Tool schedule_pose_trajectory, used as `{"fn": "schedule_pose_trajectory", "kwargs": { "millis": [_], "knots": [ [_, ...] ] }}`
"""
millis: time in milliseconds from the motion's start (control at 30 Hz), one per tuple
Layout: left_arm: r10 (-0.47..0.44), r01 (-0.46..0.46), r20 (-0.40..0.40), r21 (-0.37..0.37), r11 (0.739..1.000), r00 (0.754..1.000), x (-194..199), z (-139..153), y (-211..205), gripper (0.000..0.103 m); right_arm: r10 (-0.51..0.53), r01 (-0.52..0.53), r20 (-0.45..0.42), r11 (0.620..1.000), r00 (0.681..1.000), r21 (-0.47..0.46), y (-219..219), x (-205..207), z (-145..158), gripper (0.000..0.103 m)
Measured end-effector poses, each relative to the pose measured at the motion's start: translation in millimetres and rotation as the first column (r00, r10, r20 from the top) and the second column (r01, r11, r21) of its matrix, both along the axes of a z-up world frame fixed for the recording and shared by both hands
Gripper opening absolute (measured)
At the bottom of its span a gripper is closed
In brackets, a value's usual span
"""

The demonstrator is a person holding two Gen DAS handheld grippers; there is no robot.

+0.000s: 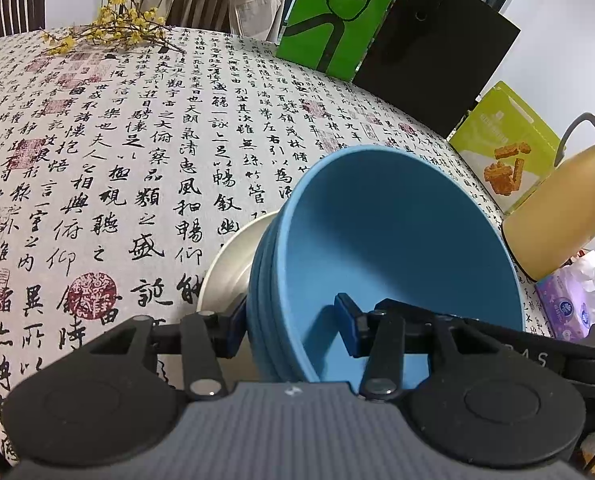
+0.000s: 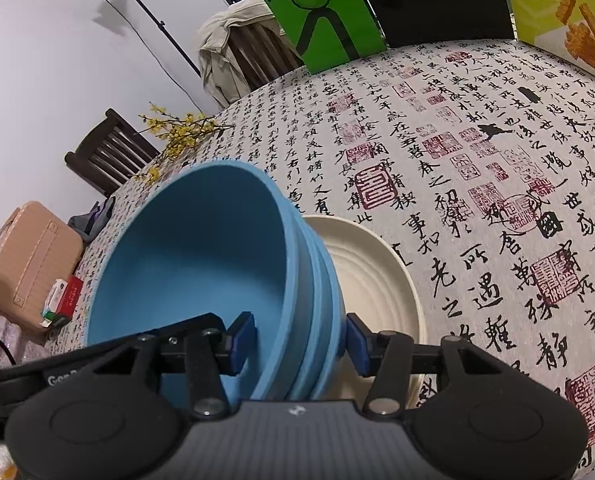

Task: Organize plates and bowls
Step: 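Open both tools to release the blue bowl stack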

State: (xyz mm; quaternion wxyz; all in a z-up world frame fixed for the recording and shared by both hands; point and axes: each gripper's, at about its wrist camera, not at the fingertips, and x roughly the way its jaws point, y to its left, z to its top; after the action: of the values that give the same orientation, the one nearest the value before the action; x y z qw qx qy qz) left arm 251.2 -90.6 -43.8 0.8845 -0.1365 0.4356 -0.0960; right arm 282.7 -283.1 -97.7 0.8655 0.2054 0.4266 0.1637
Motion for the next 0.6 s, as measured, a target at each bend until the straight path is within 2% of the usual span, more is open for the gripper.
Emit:
{"fn": "schedule_pose_trajectory", "kwargs": {
  "millis": [367,600],
  "knots": [
    [0.003,-0.003,0.031,0.009,1.0,1.0,-4.0,3.4,1.4,0.048,-0.003,0.003,0.023,1.0,1.0,-0.002,2.1,-0.4,4.3,0.06],
    [0.005,-0.005,0.059,0.01,1.0,0.998,-10.2,6.6,4.5,0.058,-0.016,0.016,0.033,1.0,0.999,-0.002,0.0,-2.8,6.3,0.067]
  ]
}}
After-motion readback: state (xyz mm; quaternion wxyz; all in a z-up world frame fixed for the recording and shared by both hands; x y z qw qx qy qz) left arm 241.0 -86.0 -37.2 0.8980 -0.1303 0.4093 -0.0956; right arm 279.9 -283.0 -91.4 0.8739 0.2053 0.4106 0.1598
